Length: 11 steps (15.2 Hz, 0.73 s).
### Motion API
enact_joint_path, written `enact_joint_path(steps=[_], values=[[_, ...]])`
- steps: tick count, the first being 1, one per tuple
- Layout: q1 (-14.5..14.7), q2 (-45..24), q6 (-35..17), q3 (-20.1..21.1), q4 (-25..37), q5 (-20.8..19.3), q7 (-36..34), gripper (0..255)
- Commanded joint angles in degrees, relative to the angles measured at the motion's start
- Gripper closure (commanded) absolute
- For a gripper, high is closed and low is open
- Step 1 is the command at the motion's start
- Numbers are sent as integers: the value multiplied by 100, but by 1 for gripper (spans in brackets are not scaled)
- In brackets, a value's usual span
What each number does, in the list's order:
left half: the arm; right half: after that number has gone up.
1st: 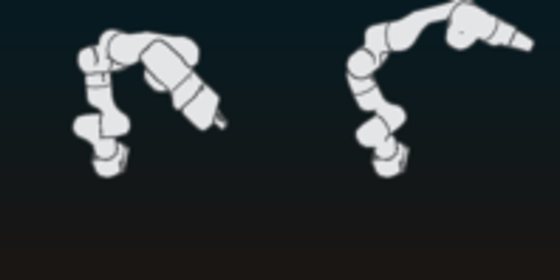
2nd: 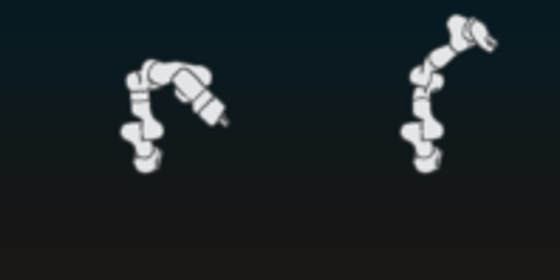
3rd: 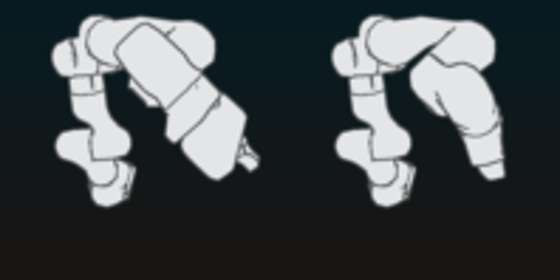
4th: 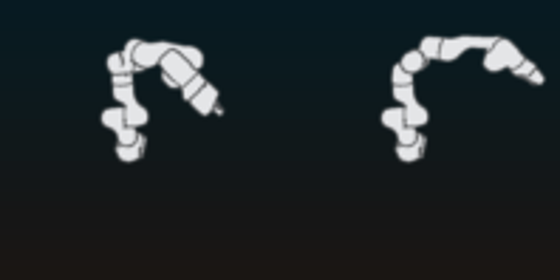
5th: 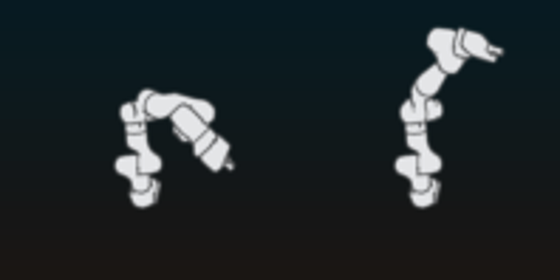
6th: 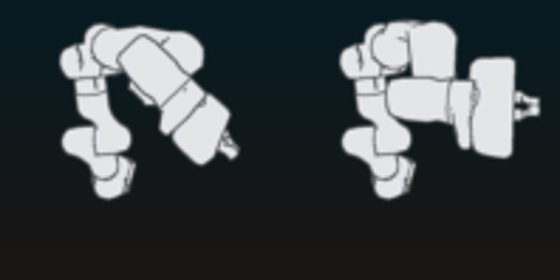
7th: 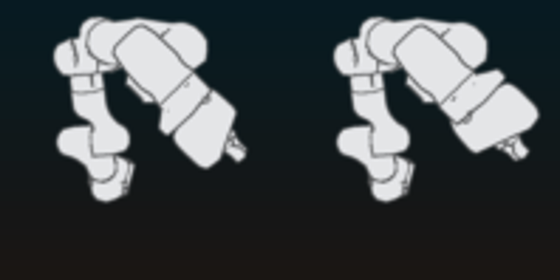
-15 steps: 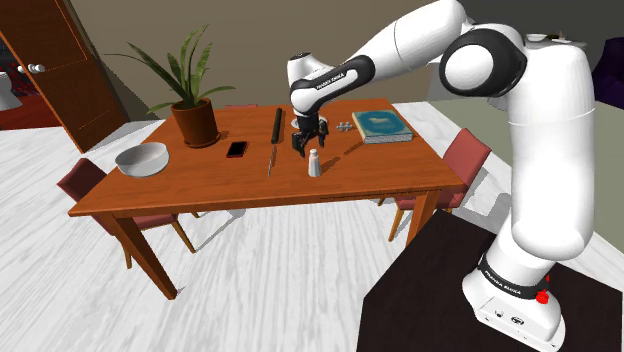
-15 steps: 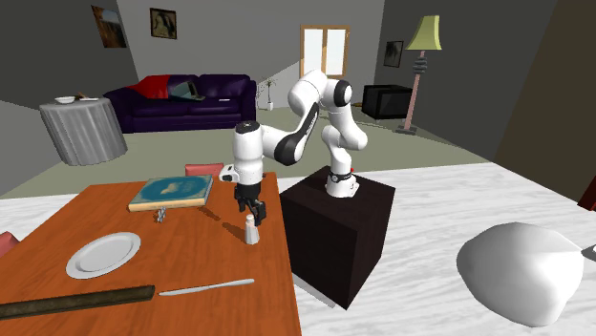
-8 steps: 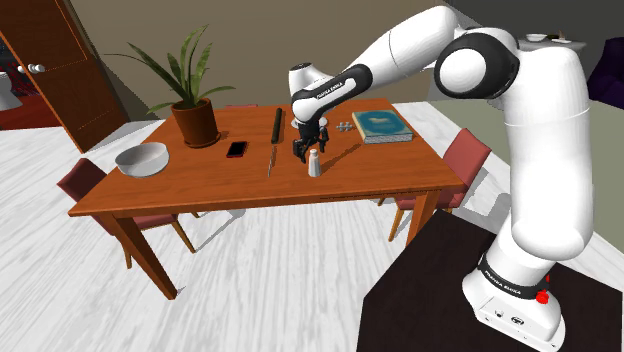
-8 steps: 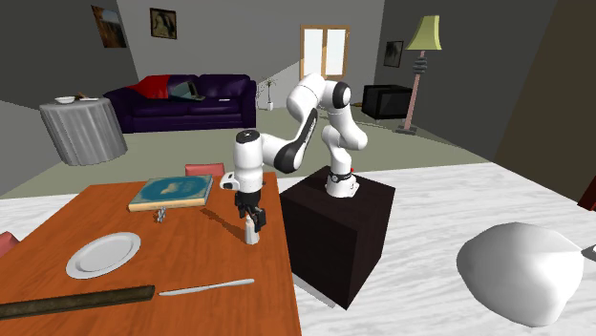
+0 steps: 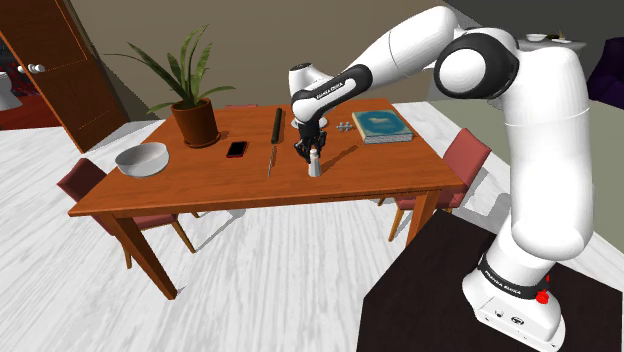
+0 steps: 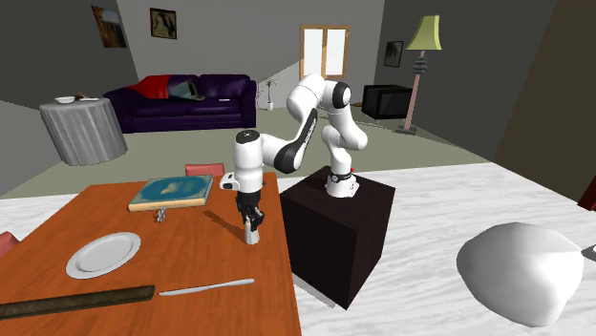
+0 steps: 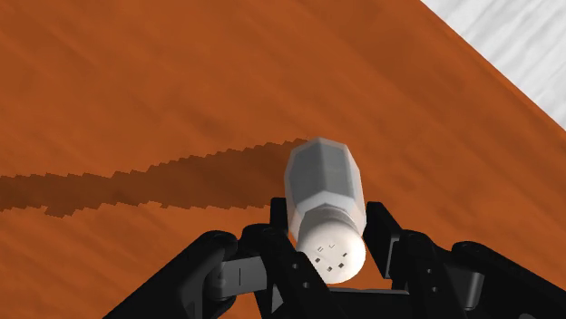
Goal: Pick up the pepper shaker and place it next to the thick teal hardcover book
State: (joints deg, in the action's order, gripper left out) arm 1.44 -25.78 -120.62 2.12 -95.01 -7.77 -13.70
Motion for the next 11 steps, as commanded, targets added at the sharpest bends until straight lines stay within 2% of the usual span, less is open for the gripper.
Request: enact_joint_path(steps=[1,7,11], values=[[0,-1,0,0,0,0,0,255],[0,-1,-1,0,-1,0,0,255],[-1,119,253,8,134,20,32,255]])
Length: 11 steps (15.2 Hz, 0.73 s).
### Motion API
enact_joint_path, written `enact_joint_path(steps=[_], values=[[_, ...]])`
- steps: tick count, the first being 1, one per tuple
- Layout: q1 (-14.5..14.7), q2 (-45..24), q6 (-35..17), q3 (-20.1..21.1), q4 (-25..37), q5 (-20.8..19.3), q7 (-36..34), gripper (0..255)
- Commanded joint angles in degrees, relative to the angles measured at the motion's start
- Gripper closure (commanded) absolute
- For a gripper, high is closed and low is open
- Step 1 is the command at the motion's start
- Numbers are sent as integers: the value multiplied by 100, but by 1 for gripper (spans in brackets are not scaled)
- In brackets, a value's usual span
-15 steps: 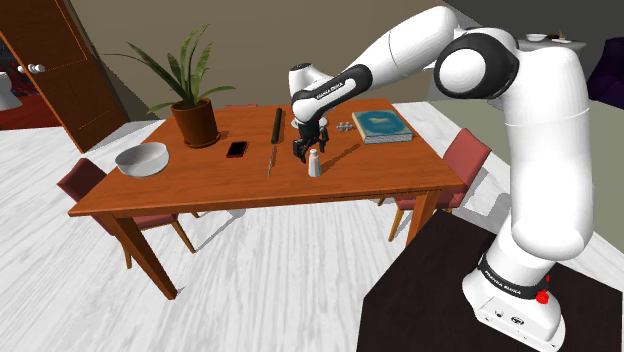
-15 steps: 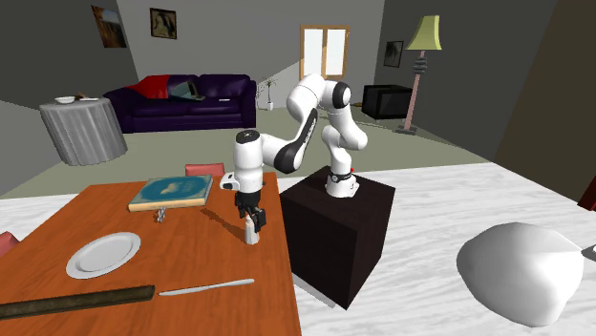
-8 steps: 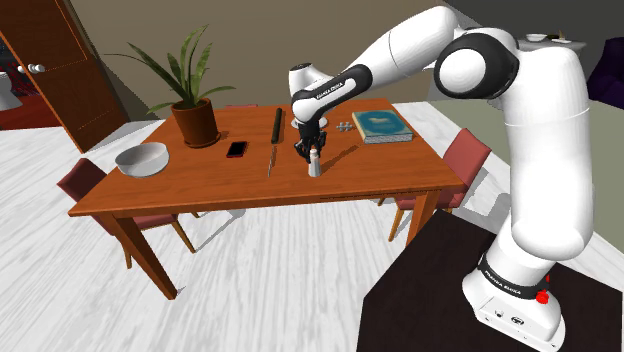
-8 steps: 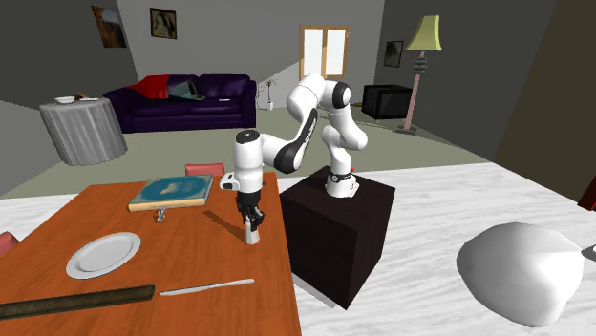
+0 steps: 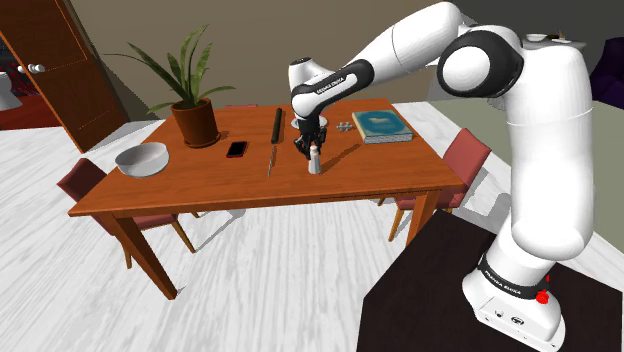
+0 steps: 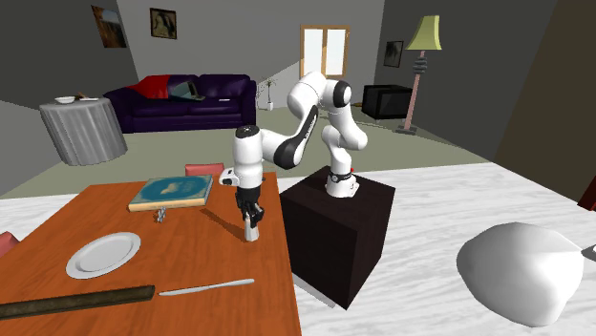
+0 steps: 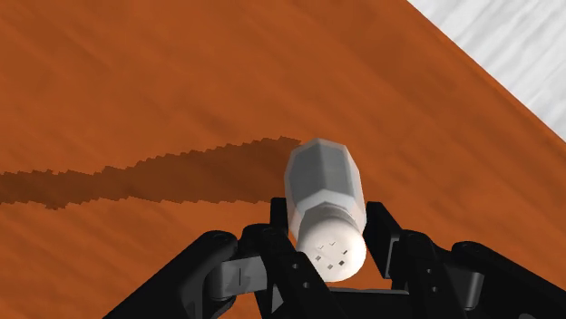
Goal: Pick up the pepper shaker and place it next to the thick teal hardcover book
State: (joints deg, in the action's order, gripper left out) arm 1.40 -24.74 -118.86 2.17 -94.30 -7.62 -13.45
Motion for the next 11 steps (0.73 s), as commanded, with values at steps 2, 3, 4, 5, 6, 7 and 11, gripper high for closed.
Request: enact_joint_path(steps=[2,3,4,5,6,7,11], values=[[3,68,207,6,139,14,22,255],[3,94,272,8,179,19,30,255],[3,118,338,9,221,23,37,255],[3,141,404,11,264,28,45,255],[4,164,471,12,309,32,53,255],[4,185,538,13,356,36,60,255],[6,258,812,18,557,51,90,255]])
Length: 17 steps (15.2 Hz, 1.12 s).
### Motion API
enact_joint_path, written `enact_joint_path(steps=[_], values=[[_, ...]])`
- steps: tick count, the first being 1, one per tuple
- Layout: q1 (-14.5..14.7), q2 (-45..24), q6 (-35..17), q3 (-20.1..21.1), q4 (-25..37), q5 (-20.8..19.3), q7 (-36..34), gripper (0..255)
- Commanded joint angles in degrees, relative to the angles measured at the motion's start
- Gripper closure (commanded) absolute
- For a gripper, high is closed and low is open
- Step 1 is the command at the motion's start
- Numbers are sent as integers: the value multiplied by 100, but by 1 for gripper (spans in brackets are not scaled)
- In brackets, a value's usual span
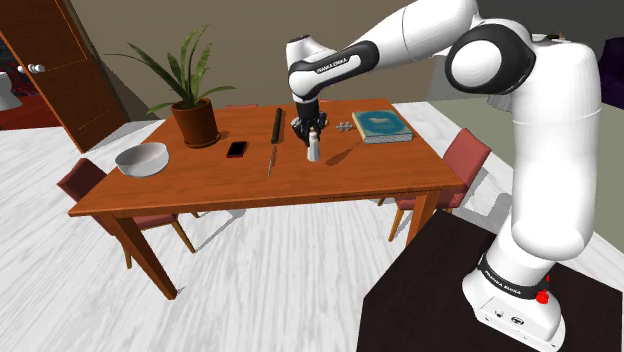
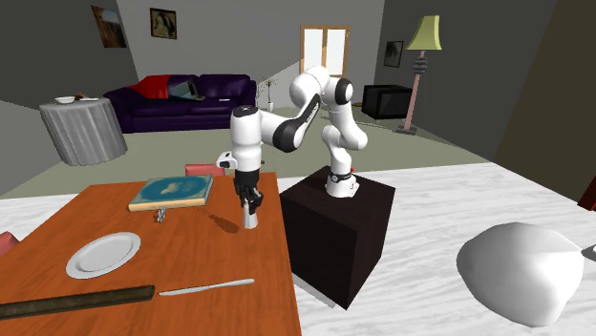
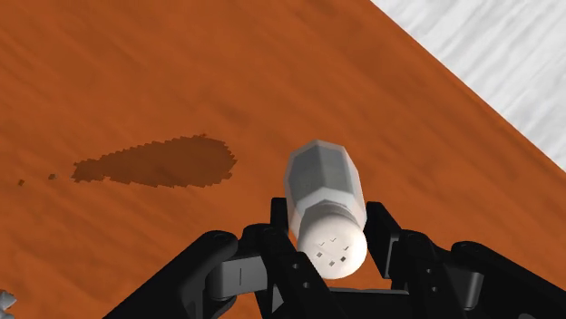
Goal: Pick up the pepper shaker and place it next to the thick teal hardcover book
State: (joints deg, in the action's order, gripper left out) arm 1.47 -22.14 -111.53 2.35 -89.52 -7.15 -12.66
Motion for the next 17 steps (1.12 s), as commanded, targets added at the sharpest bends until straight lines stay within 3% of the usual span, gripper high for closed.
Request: enact_joint_path(steps=[1,17], values=[[0,14,148,1,133,8,19,255],[21,79,1343,11,1269,43,137,255]])
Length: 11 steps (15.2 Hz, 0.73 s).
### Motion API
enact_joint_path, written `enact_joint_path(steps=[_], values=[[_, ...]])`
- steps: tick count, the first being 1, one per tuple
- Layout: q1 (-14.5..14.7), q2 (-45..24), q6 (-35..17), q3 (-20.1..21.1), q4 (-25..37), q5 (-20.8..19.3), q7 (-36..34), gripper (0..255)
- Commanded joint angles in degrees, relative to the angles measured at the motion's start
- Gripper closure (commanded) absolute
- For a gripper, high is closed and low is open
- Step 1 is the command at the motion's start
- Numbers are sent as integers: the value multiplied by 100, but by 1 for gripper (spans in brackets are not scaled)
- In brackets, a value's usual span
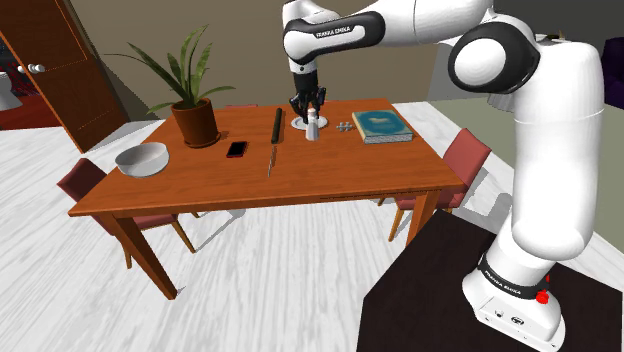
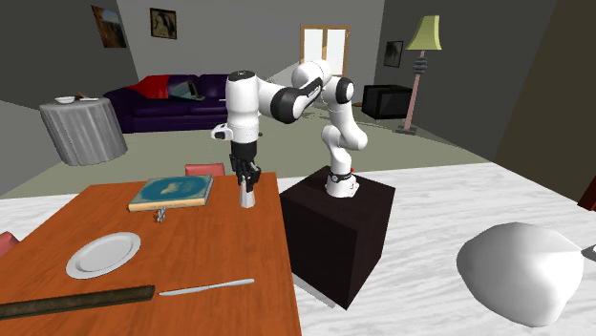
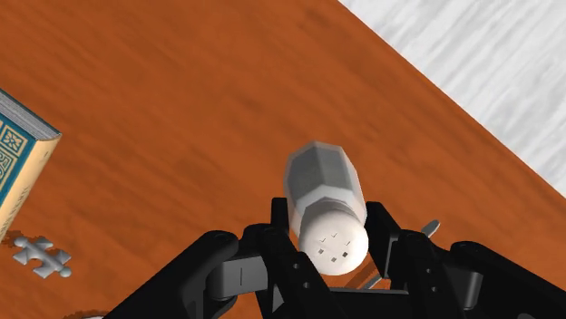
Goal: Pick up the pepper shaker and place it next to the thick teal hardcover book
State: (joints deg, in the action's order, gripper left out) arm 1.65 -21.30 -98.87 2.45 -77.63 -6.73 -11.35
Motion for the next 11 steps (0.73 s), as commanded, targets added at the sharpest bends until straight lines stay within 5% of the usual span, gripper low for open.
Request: enact_joint_path(steps=[1,11], values=[[4,-14,159,1,171,2,13,255],[-668,277,3,-298,-178,115,968,255]])
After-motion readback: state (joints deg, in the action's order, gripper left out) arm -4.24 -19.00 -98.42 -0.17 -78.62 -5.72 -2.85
